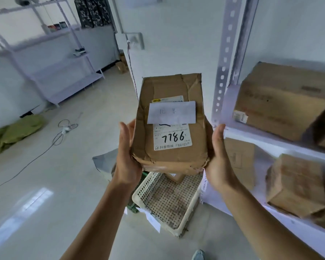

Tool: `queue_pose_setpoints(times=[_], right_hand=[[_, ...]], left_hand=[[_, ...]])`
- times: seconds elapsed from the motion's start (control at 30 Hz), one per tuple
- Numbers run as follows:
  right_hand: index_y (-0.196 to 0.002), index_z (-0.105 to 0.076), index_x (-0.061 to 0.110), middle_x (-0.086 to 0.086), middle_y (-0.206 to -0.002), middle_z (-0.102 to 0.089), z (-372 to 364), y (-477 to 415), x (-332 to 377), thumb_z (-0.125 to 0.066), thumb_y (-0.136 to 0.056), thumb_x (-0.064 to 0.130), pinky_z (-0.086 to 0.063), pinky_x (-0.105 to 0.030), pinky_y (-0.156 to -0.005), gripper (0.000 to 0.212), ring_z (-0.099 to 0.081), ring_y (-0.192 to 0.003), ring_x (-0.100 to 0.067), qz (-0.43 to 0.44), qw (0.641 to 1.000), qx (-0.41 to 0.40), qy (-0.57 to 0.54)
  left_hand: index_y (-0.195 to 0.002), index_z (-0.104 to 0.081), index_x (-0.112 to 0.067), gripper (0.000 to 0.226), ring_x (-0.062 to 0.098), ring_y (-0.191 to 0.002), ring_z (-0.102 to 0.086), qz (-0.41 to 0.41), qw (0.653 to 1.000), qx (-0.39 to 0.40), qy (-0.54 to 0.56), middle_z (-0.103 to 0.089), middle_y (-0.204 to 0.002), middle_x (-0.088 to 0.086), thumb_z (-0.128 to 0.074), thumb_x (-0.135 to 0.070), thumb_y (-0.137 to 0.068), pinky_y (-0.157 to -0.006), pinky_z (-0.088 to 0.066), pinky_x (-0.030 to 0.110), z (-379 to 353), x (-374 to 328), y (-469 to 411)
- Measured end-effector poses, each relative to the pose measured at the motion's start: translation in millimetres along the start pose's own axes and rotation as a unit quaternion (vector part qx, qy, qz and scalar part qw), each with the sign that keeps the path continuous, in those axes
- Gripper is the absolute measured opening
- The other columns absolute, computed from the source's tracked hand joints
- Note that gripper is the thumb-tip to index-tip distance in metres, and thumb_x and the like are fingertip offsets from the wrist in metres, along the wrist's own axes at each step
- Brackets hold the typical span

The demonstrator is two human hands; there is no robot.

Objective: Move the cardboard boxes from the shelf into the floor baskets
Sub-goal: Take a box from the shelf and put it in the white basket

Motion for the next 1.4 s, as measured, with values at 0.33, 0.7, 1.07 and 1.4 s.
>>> queue_pose_setpoints(times=[0.33,0.7,1.07,1.4], right_hand=[[-0.151,-0.055,0.028,-0.004,-0.148,-0.065,43.4,-63.0,-161.3,-0.016,-0.104,0.071,-0.043,-0.054,-0.12,0.075,-0.056,-0.143,-0.027,-0.171,0.976,-0.129,-0.032],[-0.143,-0.063,0.034,0.0,-0.135,-0.074,76.8,-109.2,-320.0,-0.016,-0.105,0.07,-0.054,-0.047,-0.108,0.071,-0.068,-0.13,-0.022,-0.316,0.898,-0.306,-0.027],[-0.13,-0.069,0.046,0.014,-0.132,-0.074,124.0,-104.6,-513.7,-0.017,-0.102,0.078,-0.046,-0.045,-0.115,0.067,-0.064,-0.131,-0.013,-0.419,0.796,-0.437,-0.017],[-0.158,-0.041,0.05,0.007,-0.167,-0.043,219.8,-113.9,-690.5,-0.034,-0.074,0.1,-0.037,-0.056,-0.124,0.098,-0.043,-0.153,-0.022,-0.451,0.737,-0.503,0.012]], left_hand=[[-0.152,-0.062,-0.028,0.076,0.036,-0.143,-0.062,0.199,0.979,0.003,-0.034,-0.065,-0.153,0.014,-0.03,-0.078,-0.106,-0.112,-0.054,0.053,82.2,148.9,-76.7],[-0.159,-0.055,-0.031,0.099,0.018,-0.149,-0.052,0.407,0.906,0.089,-0.068,-0.066,-0.153,-0.005,-0.025,-0.094,-0.089,-0.13,-0.028,0.06,164.1,327.3,-152.0],[-0.158,-0.046,-0.043,0.079,0.019,-0.153,-0.045,0.522,0.832,0.162,-0.097,-0.054,-0.162,-0.008,-0.015,-0.086,-0.1,-0.131,-0.026,0.057,211.7,527.0,-187.5],[-0.128,-0.066,-0.051,0.057,0.012,-0.13,-0.063,0.557,0.803,0.163,-0.133,-0.07,-0.127,-0.019,-0.019,-0.076,-0.108,-0.122,-0.041,0.054,225.2,734.8,-193.3]])
Point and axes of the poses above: each hand's wrist, its own y-axis away from the middle knuckle, its own z-axis out of the back of the hand, x = y × z, the point moved 4 cm from there along -y, towards the middle knuckle
